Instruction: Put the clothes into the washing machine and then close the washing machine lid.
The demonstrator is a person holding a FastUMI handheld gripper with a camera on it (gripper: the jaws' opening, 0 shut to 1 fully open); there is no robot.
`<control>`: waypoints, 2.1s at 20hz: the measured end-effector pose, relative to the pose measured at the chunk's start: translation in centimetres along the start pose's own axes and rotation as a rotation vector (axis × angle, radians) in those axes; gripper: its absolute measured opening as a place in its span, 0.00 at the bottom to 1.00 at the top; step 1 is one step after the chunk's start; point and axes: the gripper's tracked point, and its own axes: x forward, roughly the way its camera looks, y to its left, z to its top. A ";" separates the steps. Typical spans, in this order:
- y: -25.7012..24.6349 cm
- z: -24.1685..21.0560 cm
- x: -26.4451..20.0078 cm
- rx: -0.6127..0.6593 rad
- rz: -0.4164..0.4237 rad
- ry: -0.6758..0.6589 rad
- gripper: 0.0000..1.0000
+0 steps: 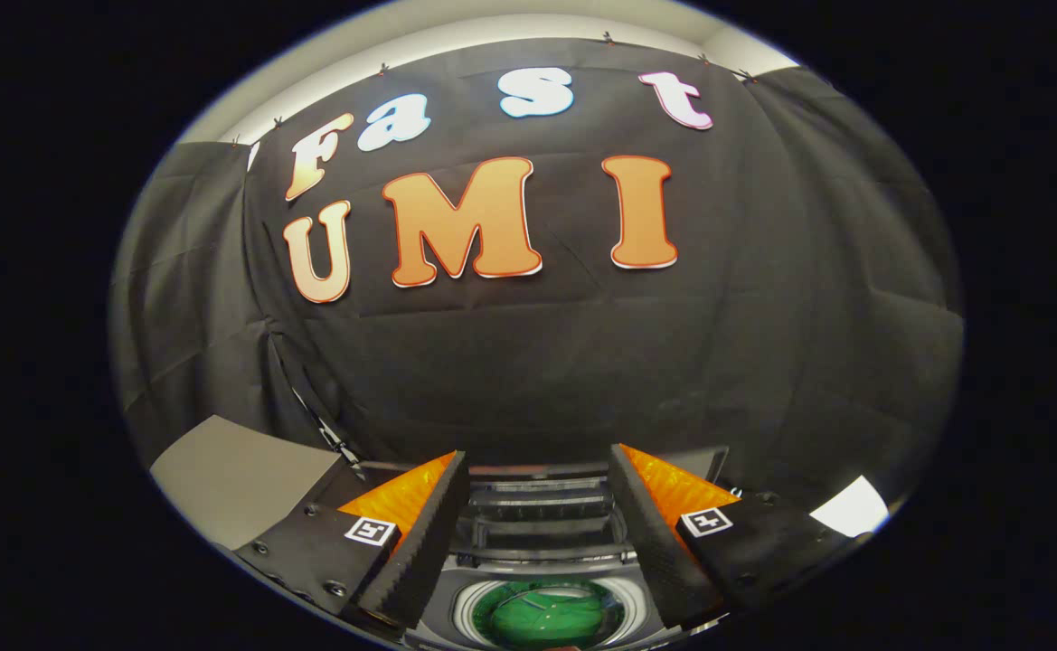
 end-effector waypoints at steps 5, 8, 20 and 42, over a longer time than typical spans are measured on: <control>-1.4 2.6 5.6 -0.020 -0.026 -0.007 0.98; -1.4 1.6 8.8 -0.033 -0.031 0.032 0.99; -2.3 -5.4 13.4 0.027 -0.060 0.216 0.99; -1.8 -6.4 7.4 -0.005 -0.051 0.105 0.99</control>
